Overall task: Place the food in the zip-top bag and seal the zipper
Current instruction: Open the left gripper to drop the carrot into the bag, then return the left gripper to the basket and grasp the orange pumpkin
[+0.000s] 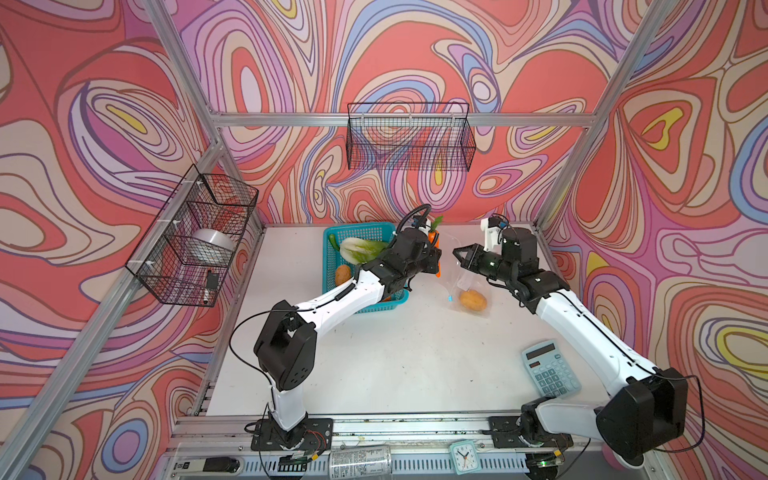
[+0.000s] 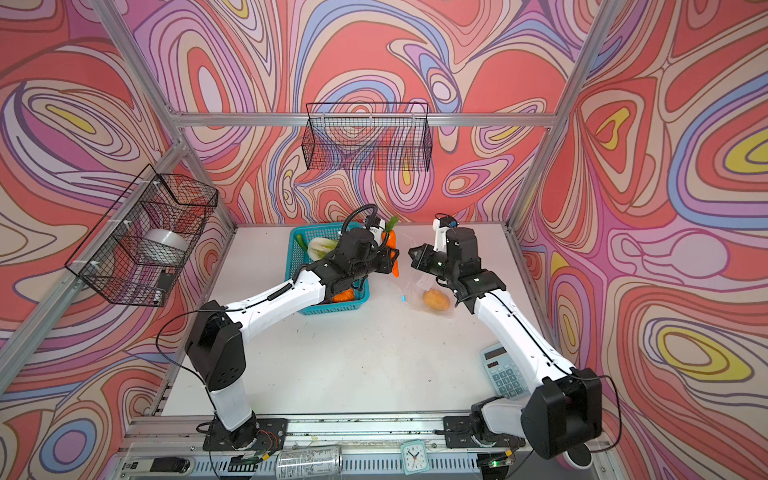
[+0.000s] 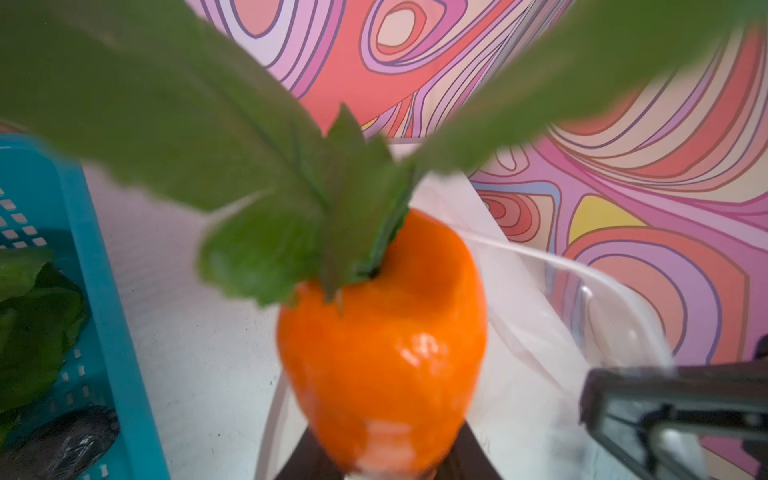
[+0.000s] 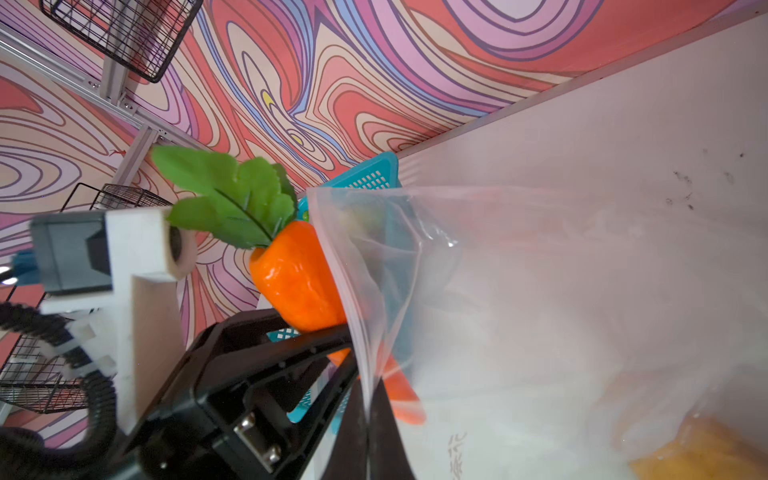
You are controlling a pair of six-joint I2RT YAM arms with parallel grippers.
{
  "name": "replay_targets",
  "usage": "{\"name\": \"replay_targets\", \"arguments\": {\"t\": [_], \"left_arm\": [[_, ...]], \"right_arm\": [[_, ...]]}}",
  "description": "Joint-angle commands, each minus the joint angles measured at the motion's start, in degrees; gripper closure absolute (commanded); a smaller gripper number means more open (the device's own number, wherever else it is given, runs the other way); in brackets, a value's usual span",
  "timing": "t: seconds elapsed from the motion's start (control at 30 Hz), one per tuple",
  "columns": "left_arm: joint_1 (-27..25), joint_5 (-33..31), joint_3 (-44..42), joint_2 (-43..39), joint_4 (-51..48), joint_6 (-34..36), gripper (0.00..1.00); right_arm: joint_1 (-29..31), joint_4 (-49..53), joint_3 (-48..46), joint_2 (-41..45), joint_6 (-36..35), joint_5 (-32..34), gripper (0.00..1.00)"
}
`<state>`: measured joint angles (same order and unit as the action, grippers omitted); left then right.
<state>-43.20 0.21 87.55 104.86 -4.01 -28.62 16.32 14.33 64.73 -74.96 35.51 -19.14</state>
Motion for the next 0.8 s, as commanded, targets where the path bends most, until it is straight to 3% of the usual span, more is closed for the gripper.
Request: {"name": "replay_targets", "arguments": {"t": [0.0, 0.23, 0.53, 0.63, 0.67, 0.73, 0.77], "left_arm": [[-0.47, 0.08, 1.20, 1.38, -4.01, 0.95, 0.63], [-0.45, 0.70, 2.08, 1.59, -6.53, 0.24, 0.34], [-0.48, 0.32, 1.91, -1.34, -6.93, 0.27, 0.30], [-0.37, -0.03, 2.01, -3.46, -7.55, 0.40, 0.24], [-0.44, -0.40, 1.87, -4.42, -7.66, 0.50, 0.19], [-0.32, -2.21, 1.13, -6.64, -7.54, 0.49, 0.00], [-0.35, -2.83, 0.50, -7.74, -7.08, 0.79, 0.00]], "right_arm": [[0.22, -2.26, 0.75, -0.90, 1.07, -0.99, 1.00], [0.23, -2.14, 0.50, -0.84, 0.95, -0.91, 1.00], [0.25, -1.75, 0.49, -0.60, 0.56, -0.47, 1.00], [0.25, -1.58, 0.40, -0.63, 0.44, -0.35, 1.00], [0.24, -1.54, 0.38, -0.75, 0.44, -0.29, 1.00], [0.21, -1.60, 0.23, -0.79, 0.44, -0.17, 1.00], [0.21, -1.66, 0.24, -0.87, 0.42, -0.20, 1.00]]}}
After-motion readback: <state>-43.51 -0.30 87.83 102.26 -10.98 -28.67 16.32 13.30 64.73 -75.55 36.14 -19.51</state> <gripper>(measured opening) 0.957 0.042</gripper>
